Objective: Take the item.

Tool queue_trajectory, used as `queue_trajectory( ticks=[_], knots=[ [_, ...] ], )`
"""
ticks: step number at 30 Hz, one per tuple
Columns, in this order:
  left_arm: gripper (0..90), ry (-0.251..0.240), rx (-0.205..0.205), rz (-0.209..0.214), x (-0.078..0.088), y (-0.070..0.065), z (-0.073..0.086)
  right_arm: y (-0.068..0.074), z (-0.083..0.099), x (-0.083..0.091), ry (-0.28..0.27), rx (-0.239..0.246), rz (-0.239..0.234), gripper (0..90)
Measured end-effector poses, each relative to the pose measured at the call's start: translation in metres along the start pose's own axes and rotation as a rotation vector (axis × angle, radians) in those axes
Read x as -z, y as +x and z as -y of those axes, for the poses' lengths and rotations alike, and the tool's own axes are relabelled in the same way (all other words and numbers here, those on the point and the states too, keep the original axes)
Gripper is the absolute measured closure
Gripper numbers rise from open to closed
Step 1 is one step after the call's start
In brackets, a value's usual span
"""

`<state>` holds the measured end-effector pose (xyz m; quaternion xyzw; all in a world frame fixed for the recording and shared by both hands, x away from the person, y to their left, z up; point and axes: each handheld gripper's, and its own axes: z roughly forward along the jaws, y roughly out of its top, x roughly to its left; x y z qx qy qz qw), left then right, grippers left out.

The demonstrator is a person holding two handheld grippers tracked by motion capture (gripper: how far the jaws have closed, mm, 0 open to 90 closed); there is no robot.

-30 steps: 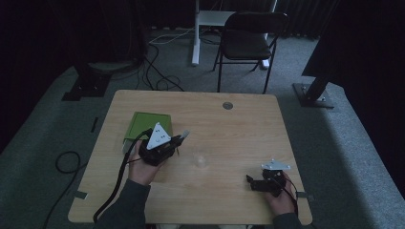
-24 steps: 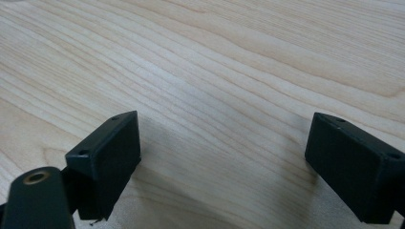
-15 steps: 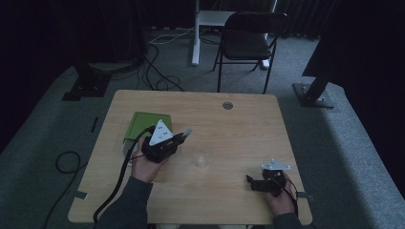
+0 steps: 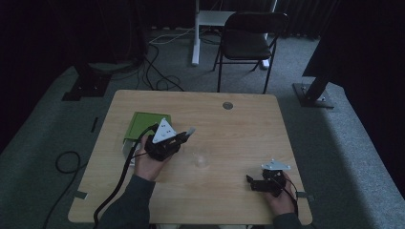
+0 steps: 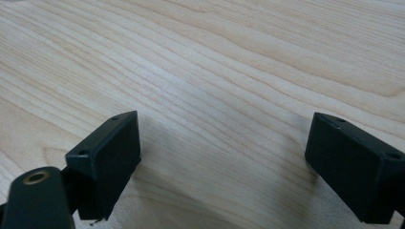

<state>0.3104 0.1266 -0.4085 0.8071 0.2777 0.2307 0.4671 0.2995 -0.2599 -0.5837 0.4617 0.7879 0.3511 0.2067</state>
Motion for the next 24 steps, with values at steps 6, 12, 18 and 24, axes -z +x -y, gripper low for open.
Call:
queue_trajectory(
  ticks=[6,12,18,24],
  knots=[
    [86.1,0.002,0.005,0.01,-0.0021,0.0015,-0.0006,0.0,0.0,0.0,0.0,0.0,0.0,11.3],
    [86.1,0.005,0.005,0.012,-0.005,0.0015,-0.0024,0.0,0.0,0.0,0.0,0.0,0.0,11.3],
    [86.1,0.011,0.001,0.02,-0.0075,0.0003,-0.0046,0.0,0.0,0.0,0.0,0.0,0.0,11.3],
    [86.1,0.018,-0.005,0.024,-0.0098,0.0002,-0.0066,0.0,0.0,0.0,0.0,0.0,0.0,11.3]
  ],
)
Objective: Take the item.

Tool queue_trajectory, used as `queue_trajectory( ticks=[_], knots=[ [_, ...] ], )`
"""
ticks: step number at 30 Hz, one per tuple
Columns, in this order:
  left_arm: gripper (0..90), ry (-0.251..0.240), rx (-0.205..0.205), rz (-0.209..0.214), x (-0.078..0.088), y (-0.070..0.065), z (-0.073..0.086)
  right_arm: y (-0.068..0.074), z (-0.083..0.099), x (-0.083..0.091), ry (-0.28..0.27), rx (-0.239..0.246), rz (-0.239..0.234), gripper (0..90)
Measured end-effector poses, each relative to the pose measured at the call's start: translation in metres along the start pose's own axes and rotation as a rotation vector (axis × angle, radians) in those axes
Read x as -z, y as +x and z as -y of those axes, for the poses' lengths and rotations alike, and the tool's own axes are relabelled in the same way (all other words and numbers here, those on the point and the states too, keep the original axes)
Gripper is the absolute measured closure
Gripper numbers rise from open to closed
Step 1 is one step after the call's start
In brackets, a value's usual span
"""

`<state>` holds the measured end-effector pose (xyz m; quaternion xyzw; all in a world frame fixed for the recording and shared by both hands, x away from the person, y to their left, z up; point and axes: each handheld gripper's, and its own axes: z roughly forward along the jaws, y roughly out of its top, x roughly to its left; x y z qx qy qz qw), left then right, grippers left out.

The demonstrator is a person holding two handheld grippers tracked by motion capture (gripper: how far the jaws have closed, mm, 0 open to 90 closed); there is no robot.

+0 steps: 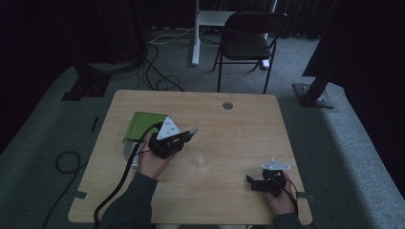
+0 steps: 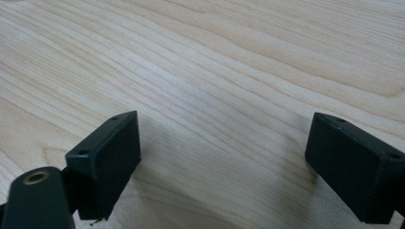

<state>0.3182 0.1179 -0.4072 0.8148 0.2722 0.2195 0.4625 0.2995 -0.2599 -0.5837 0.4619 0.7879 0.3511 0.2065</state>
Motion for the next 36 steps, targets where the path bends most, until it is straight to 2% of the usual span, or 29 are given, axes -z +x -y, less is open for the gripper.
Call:
queue_trajectory(
  ticks=[20,36],
  knots=[
    [86.2,-0.003,0.011,0.035,-0.014,0.0,-0.001,0.0,0.0,0.0,-0.001,0.0,0.0,11.3],
    [86.2,0.001,0.02,0.04,-0.025,0.0,-0.001,0.0,0.0,0.0,0.0,-0.001,0.0,11.3]
  ],
)
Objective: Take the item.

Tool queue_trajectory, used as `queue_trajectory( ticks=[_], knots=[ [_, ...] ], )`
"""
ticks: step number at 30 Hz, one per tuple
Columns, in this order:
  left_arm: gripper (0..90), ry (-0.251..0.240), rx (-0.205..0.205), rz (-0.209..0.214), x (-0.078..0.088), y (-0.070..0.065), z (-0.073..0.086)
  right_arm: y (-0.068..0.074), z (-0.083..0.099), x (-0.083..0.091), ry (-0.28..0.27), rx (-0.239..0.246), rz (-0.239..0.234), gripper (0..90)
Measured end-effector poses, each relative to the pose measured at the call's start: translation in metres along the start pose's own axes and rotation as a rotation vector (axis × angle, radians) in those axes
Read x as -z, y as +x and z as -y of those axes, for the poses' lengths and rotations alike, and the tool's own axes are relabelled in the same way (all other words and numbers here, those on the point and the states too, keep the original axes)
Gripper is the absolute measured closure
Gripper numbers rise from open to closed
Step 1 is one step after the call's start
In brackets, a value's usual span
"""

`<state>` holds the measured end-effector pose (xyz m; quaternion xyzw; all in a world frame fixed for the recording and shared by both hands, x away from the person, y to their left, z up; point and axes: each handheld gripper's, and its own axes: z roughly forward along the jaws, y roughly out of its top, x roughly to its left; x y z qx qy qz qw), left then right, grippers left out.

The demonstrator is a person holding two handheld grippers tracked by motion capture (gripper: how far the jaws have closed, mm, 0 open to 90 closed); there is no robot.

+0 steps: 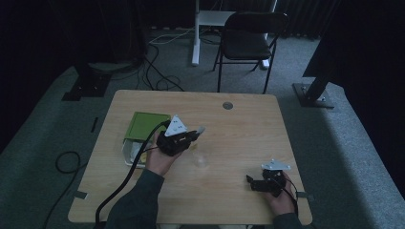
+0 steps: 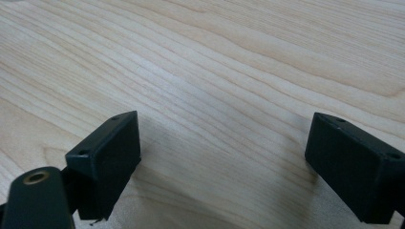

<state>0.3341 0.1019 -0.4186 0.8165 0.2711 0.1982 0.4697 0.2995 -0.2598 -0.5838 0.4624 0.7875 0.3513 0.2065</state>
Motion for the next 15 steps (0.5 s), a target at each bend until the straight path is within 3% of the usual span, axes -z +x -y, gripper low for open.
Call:
queue_trajectory(
  ticks=[10,15],
  knots=[
    [86.3,0.002,0.01,0.01,-0.0073,-0.0017,-0.0004,0.0,0.0,0.0,-0.001,0.001,0.0,11.3],
    [86.3,0.014,-0.014,0.012,-0.0099,-0.0059,-0.006,-0.0001,0.0,0.0,-0.001,0.001,0.0,11.3]
  ],
)
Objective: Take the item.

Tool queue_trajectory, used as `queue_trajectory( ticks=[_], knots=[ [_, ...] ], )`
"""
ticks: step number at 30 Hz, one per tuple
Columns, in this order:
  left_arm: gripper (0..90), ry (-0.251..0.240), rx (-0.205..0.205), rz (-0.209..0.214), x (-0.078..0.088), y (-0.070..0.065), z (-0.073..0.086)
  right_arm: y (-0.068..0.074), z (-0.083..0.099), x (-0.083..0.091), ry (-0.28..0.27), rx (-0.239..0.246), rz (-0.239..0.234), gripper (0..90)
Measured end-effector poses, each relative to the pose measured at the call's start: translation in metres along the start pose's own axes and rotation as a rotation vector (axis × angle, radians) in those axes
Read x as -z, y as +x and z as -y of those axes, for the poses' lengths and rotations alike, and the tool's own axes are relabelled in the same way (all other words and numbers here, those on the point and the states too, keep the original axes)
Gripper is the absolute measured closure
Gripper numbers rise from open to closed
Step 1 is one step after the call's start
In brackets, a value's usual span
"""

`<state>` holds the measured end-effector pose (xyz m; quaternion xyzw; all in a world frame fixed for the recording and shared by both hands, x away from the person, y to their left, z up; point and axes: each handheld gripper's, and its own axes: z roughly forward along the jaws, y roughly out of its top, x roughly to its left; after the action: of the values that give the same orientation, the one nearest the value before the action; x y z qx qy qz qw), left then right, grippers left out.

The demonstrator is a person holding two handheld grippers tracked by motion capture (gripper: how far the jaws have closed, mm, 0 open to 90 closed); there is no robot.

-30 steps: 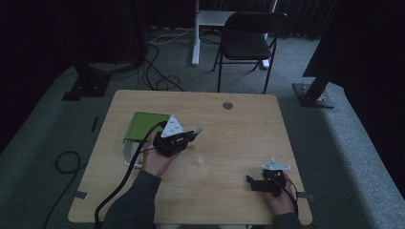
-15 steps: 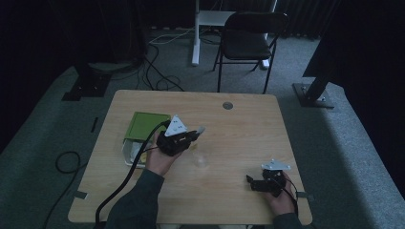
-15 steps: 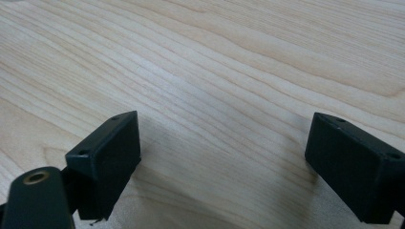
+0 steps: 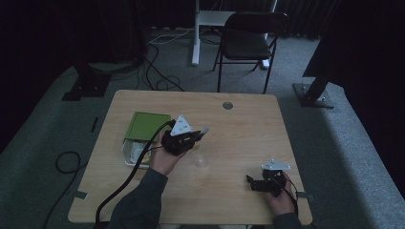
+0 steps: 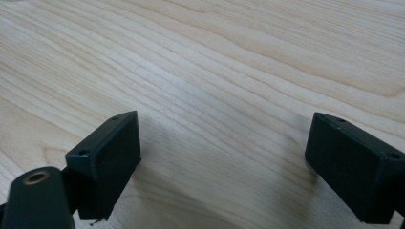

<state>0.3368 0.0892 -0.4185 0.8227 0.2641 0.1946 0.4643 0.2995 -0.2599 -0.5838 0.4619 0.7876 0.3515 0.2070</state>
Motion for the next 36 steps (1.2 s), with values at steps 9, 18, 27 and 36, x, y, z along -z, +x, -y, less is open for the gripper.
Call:
queue_trajectory(
  ticks=[9,18,27,36],
  knots=[
    [86.3,-0.003,0.001,0.005,-0.004,-0.001,-0.003,0.0,0.0,0.0,0.0,-0.001,0.0,11.3],
    [86.3,-0.002,-0.002,0.011,-0.009,-0.003,-0.001,0.0,0.0,0.0,0.0,0.0,0.0,11.3],
    [86.3,0.011,-0.004,0.015,-0.018,-0.004,0.003,0.0,0.0,0.0,0.001,-0.001,0.0,11.3],
    [86.3,0.036,-0.012,0.008,-0.025,-0.006,0.007,0.0,0.0,0.0,0.0,0.0,-0.001,11.3]
  ],
)
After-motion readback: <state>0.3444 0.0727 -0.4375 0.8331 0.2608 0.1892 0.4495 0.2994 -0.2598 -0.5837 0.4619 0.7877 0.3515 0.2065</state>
